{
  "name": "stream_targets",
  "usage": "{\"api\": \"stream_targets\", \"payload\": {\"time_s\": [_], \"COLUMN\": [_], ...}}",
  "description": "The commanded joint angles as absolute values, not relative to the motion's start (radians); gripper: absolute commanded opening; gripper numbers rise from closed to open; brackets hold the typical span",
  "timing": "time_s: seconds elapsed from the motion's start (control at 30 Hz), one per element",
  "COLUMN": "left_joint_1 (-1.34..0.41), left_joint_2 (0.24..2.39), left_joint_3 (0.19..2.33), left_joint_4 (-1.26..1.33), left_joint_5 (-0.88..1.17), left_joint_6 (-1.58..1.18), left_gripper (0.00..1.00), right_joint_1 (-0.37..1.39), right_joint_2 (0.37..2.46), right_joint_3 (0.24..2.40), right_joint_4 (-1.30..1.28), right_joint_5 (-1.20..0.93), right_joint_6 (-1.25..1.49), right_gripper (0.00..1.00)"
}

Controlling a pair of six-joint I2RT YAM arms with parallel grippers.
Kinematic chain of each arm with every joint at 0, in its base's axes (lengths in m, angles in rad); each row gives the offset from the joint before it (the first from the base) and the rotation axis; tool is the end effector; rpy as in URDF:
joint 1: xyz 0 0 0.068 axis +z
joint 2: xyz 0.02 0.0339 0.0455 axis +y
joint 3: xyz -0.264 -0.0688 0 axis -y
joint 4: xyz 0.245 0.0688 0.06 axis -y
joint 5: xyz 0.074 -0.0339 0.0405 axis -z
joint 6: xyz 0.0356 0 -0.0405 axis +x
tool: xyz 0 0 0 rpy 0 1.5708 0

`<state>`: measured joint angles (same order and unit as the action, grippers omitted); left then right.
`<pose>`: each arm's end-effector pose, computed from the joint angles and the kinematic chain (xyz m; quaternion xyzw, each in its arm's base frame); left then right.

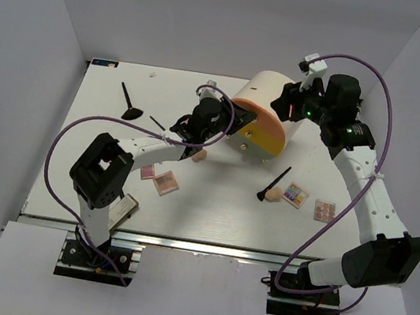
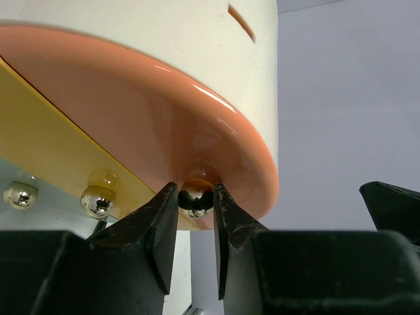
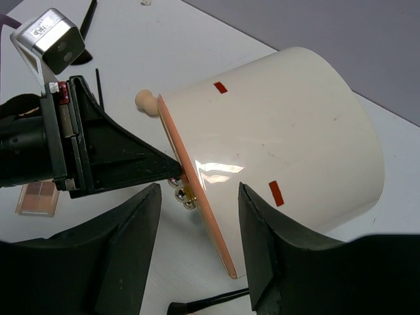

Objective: Organize the makeup

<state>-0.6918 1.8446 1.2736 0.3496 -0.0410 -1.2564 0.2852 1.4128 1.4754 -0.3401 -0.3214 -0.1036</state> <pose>0.3373 -0.2775 0.2617 -0.2298 0.7463 -0.5076 0.3642 0.3067 0.1016 0.4199 -0.2468 0.7544 0.1811 0.5807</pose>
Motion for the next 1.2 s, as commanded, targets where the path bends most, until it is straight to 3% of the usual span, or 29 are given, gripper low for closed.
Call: {"api": "stream_targets", "payload": {"time_s": [0.0,0.2,0.3,0.47,0.87,1.17], "left_joint_1": [-0.699,-0.701,-0.701,-0.701,-0.704,-0.716], "left_joint_2": [1.856,1.85,1.836,1.832,1.864,1.888], "left_joint_3": [1.287,1.284,1.272,1.258,1.287,1.307], "left_joint_4": [0.354,0.351,0.353,0.359,0.353,0.348], "left_joint_5": [-0.043,-0.043,-0.044,-0.037,-0.025,-0.028], "left_joint_6": [-1.269,-1.272,-1.272,-1.276,-1.289,-1.316], "left_gripper": [0.33,0.21,0.21,0.42,0.45,0.32], "right_joint_1": [0.276,0.27,0.268,0.265,0.259,0.255], "right_joint_2": [1.379,1.378,1.378,1.378,1.373,1.37], "right_joint_3": [1.468,1.466,1.468,1.467,1.459,1.453], "right_joint_4": [-0.298,-0.295,-0.295,-0.291,-0.29,-0.285], "right_joint_5": [-0.334,-0.333,-0.333,-0.333,-0.33,-0.327], "right_joint_6": [-0.089,-0.086,-0.083,-0.078,-0.077,-0.072], "right_gripper": [0.56,0.56,0.56,0.57,0.58,0.58]}}
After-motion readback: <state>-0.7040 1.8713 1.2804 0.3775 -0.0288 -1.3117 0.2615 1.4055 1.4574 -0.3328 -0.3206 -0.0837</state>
